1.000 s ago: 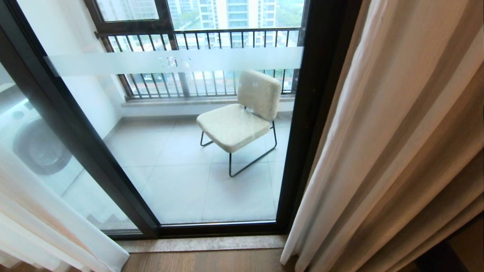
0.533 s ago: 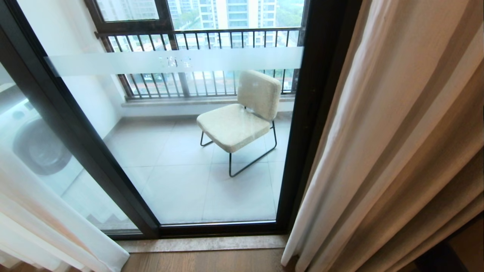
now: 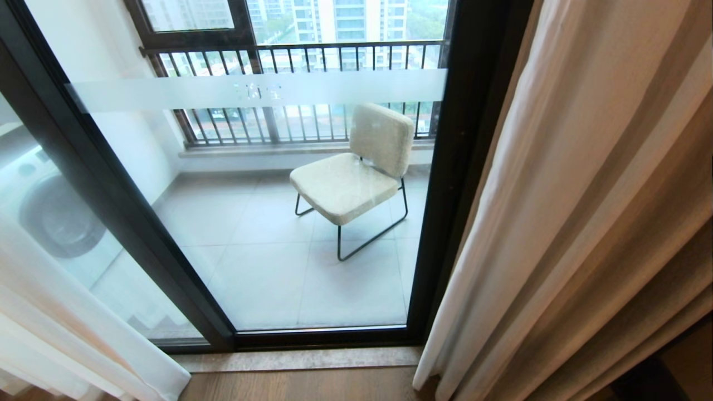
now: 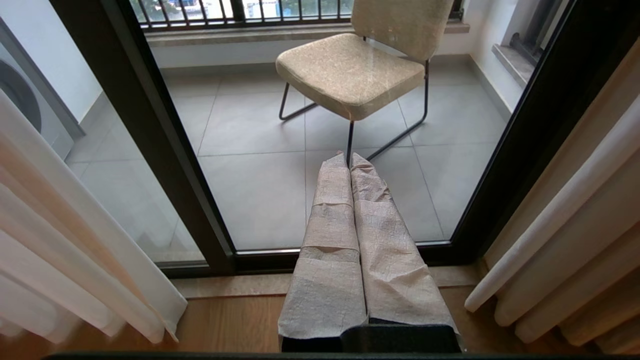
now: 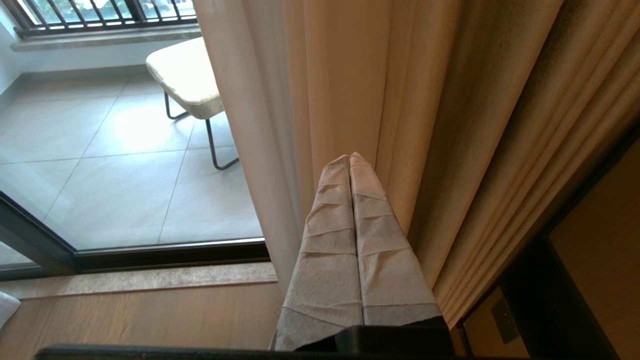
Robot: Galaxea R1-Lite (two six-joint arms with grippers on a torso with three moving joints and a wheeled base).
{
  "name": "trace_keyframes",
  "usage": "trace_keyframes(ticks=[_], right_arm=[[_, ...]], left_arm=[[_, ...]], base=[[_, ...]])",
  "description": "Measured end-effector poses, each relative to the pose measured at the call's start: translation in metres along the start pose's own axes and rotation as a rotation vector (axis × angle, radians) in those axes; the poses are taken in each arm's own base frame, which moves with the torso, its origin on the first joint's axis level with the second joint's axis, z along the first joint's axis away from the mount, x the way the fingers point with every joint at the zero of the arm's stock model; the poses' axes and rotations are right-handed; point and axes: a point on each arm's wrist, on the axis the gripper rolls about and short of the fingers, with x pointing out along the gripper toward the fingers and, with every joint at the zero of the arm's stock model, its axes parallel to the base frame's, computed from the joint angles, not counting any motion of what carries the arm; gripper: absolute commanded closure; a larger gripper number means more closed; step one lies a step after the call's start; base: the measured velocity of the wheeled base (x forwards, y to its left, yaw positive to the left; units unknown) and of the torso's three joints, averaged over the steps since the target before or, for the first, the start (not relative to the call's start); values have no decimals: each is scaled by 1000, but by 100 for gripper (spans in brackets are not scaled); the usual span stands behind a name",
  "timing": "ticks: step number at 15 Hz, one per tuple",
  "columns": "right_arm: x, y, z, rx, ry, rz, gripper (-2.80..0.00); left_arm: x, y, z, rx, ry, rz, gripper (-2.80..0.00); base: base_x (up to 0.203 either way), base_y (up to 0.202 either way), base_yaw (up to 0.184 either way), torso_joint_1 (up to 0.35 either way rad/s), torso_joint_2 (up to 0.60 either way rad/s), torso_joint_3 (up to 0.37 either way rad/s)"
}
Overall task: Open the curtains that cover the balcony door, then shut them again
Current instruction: Pull the inner curtains open on both sides
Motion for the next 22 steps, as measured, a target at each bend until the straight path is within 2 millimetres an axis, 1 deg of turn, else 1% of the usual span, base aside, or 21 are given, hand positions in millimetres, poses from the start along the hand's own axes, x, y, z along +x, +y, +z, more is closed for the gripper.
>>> trace_keyframes(ticks=[8, 10, 22], right_arm=[[0, 0, 0, 0, -1, 0, 0], [0, 0, 0, 0, 0, 1, 0], [0, 0, 0, 0, 0, 0, 0]], left_arm=[[0, 0, 0, 0, 2, 0, 0], [0, 0, 0, 0, -1, 0, 0], [0, 0, 0, -1, -2, 0, 0]], base=[[0, 0, 0, 0, 0, 0], [5, 77, 3, -2, 1, 6], [0, 180, -2, 4, 2, 2]])
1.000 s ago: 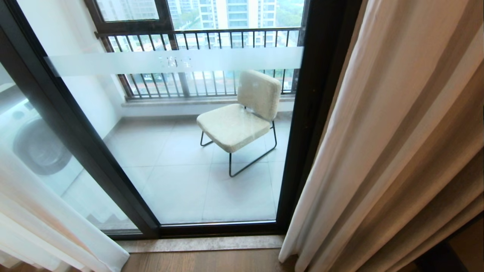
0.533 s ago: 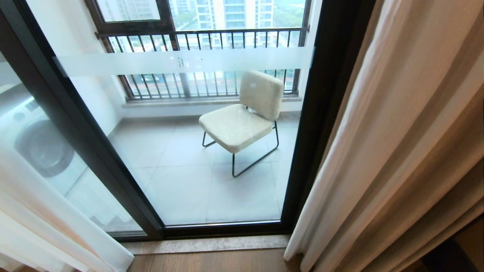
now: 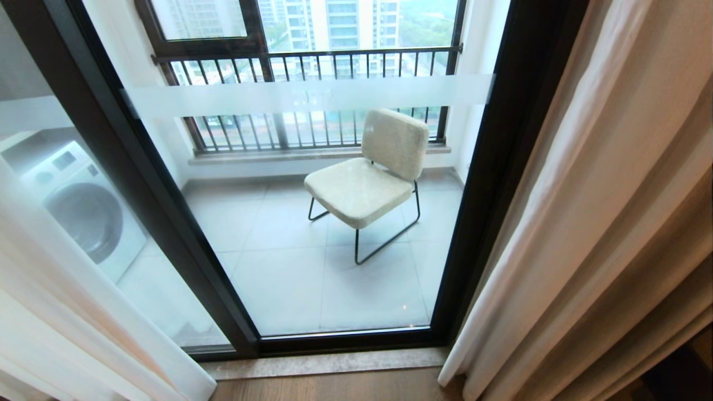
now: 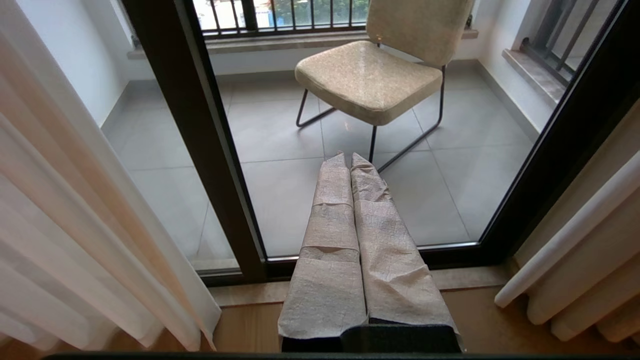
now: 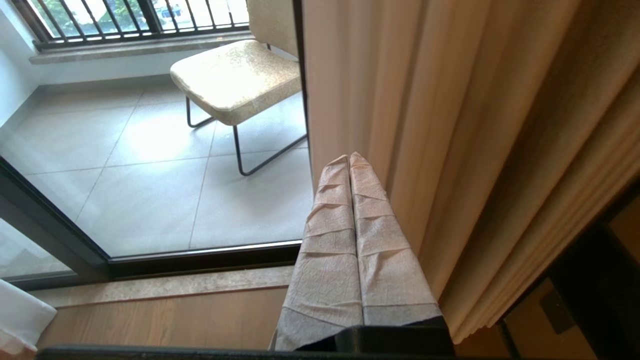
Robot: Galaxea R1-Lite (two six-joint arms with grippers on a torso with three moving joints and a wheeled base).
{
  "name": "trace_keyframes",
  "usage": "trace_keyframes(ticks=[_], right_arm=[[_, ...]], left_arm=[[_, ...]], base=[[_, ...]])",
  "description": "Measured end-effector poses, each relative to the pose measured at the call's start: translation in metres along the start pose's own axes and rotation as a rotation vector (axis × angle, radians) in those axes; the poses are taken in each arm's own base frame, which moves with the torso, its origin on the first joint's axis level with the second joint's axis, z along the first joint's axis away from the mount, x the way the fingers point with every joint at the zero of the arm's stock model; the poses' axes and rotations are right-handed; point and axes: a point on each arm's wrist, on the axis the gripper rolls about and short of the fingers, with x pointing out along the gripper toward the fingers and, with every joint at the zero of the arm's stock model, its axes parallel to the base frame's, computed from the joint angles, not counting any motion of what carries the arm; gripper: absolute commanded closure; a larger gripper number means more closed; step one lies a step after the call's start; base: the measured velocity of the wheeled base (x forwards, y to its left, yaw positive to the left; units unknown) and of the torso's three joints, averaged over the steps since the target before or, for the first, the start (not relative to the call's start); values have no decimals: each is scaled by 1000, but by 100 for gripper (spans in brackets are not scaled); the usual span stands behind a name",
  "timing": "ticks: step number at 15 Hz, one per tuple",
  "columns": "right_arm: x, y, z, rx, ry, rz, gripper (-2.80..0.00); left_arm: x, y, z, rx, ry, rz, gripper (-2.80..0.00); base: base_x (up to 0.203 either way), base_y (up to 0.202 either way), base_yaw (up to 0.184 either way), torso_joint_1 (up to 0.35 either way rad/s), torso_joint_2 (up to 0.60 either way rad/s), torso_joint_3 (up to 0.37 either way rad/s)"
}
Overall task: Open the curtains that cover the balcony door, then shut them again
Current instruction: Pull the inner curtains open on both sides
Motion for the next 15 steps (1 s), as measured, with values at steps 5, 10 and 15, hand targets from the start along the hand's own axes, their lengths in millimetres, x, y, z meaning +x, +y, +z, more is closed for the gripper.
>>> trace_keyframes(ticks=[5, 10, 15], right_arm=[[0, 0, 0, 0, 0, 0, 0], [0, 0, 0, 0, 0, 0, 0], [0, 0, 0, 0, 0, 0, 0]], left_arm=[[0, 0, 0, -4, 2, 0, 0], [0, 0, 0, -5, 2, 0, 0], [0, 0, 0, -6, 1, 0, 0]], base=[[0, 193, -1, 7, 6, 3], [0, 193, -1, -1, 2, 2], [0, 182, 0, -1, 2, 4]])
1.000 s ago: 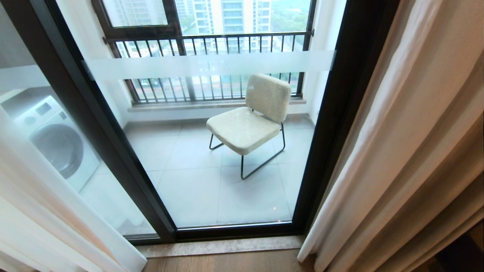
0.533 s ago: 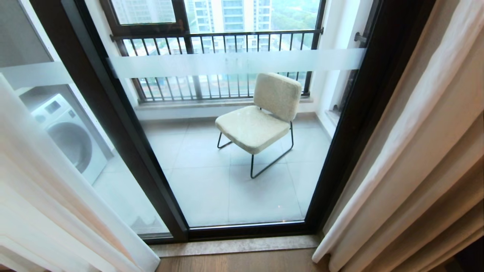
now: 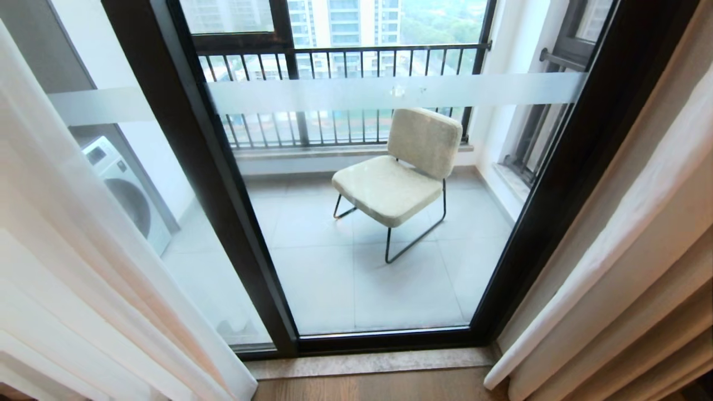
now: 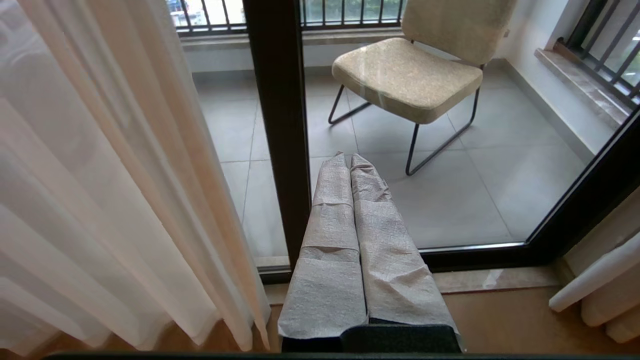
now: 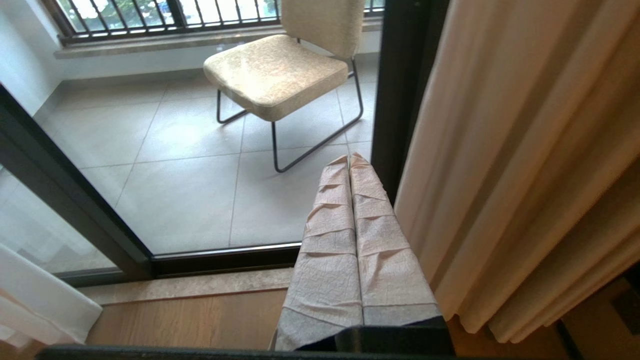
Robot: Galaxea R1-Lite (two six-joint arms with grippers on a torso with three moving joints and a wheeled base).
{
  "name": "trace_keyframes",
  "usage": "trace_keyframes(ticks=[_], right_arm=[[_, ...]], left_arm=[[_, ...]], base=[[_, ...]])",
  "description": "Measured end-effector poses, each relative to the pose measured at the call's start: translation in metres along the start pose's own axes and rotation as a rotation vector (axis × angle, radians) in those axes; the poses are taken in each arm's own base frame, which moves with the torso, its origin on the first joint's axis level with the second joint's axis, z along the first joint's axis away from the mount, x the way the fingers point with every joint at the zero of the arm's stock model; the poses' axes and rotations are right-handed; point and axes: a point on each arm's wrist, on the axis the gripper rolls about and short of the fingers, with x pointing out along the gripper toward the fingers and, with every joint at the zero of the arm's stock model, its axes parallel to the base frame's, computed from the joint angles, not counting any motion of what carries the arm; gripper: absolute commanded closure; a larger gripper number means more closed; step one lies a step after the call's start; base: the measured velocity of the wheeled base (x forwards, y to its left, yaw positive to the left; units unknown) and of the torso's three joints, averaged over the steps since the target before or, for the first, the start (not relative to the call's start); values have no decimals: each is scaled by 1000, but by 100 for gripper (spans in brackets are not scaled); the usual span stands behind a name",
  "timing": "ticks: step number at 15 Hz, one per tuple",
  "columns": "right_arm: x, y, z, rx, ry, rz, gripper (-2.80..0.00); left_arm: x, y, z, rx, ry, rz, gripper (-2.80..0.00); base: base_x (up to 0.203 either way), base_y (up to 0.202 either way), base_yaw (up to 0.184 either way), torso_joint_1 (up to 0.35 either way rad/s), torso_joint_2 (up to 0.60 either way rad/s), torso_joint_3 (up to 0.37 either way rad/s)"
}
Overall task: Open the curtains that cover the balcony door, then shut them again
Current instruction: Pull the inner curtains open on both sides
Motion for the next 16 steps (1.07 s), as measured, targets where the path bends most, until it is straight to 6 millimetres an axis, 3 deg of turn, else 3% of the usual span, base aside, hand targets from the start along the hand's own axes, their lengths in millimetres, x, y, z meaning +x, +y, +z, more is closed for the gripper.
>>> trace_keyframes(ticks=[16], right_arm=[[0, 0, 0, 0, 0, -1, 0]], left_arm=[[0, 0, 0, 0, 0, 0, 0]], base=[[0, 188, 0, 3, 2, 3]])
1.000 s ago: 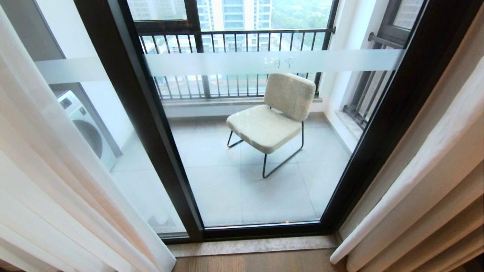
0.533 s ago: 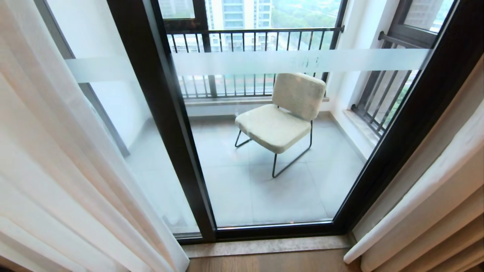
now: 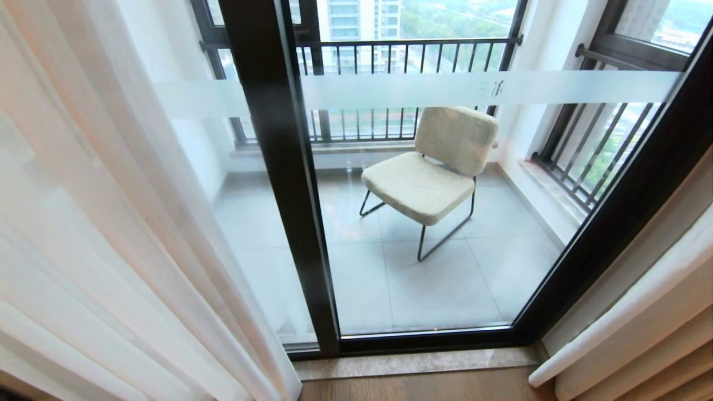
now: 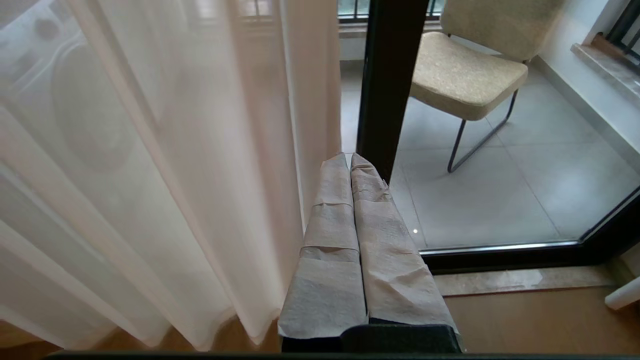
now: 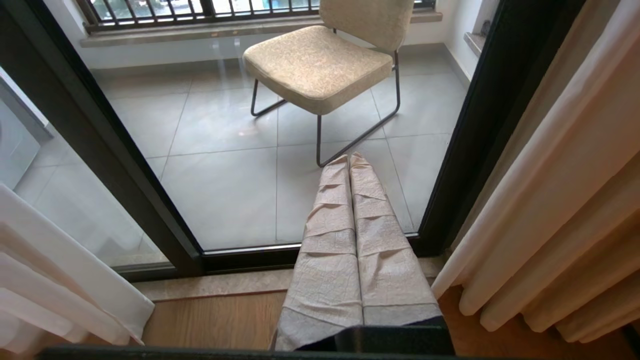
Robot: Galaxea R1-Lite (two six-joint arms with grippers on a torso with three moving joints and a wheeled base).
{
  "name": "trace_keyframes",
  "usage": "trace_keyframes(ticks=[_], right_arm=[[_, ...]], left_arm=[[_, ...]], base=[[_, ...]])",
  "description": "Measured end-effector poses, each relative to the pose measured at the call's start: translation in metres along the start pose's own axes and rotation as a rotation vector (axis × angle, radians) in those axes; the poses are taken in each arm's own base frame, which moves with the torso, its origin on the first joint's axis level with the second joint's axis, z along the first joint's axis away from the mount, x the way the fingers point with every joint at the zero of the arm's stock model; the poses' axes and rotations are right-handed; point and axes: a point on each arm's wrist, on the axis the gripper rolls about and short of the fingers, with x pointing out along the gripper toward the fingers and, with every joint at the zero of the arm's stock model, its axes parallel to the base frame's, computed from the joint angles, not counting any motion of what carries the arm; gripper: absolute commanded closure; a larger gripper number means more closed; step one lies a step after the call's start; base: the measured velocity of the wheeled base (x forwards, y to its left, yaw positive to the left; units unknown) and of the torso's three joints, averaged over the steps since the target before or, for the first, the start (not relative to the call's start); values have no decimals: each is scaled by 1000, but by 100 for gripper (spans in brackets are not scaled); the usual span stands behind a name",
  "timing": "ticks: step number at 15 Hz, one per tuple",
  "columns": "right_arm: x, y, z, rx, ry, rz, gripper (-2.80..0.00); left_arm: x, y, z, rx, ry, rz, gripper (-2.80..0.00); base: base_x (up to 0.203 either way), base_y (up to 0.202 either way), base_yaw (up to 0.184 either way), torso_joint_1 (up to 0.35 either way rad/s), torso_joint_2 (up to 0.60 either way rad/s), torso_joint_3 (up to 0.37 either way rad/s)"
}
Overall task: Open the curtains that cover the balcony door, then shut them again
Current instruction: Pull the inner curtains open on both sides
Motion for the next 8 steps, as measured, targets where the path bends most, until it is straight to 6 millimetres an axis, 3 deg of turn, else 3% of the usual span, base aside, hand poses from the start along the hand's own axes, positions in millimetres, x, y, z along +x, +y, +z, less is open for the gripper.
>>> trace_keyframes(ticks=[8], right_arm=[[0, 0, 0, 0, 0, 1, 0]], left_arm=[[0, 0, 0, 2, 0, 0, 0]], base=[[0, 8, 0, 0, 0, 0]])
